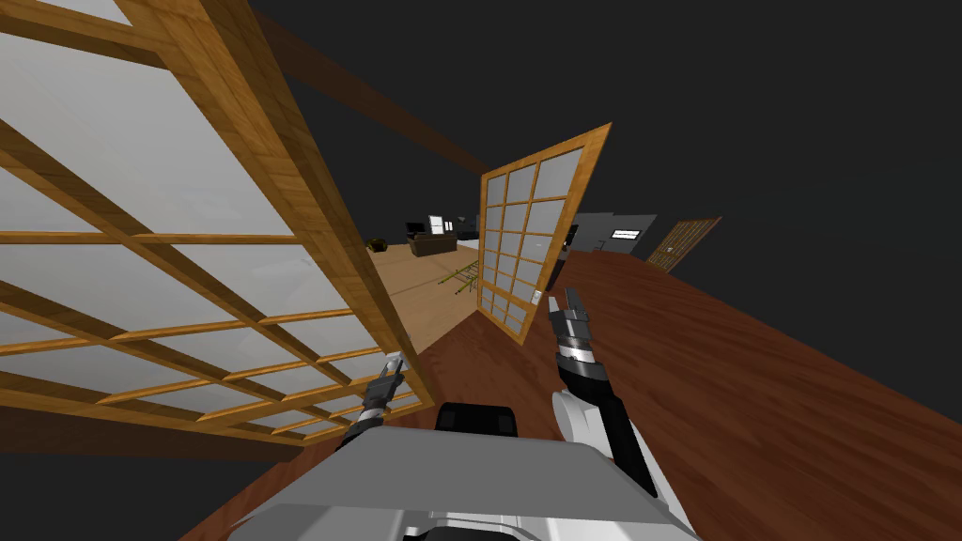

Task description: Pull the door open

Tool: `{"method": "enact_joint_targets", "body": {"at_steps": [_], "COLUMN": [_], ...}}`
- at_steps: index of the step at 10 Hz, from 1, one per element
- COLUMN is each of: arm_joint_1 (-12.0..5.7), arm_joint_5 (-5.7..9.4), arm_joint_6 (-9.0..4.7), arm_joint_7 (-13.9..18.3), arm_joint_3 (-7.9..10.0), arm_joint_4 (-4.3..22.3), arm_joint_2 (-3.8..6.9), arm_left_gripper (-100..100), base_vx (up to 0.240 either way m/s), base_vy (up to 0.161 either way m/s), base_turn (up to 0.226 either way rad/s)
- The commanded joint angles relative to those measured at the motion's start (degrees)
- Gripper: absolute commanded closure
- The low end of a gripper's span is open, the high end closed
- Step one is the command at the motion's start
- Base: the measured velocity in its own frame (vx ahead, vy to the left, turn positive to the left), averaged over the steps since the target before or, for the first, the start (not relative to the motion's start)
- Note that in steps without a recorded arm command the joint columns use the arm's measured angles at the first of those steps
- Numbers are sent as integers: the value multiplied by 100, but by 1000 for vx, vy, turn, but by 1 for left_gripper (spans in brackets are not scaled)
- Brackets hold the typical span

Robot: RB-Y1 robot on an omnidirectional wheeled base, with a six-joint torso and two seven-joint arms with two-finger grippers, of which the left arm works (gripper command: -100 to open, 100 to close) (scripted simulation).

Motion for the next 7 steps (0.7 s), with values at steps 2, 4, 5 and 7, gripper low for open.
{"method": "enact_joint_targets", "body": {"at_steps": [2, 4, 5, 7], "arm_joint_1": [72, 124, 146, 158], "arm_joint_5": [-96, -172, -204, -228], "arm_joint_6": [-144, -246, -289, -299], "arm_joint_7": [222, 401, 478, 522], "arm_joint_3": [-192, -346, -412, -483], "arm_joint_4": [0, 4, 6, 78], "arm_joint_2": [176, 333, 401, 401], "arm_left_gripper": [100, 100, 100, 100], "base_vx": [-213, -248, -205, -115], "base_vy": [38, 40, 30, 18], "base_turn": [-150, -170, -117, -62]}}
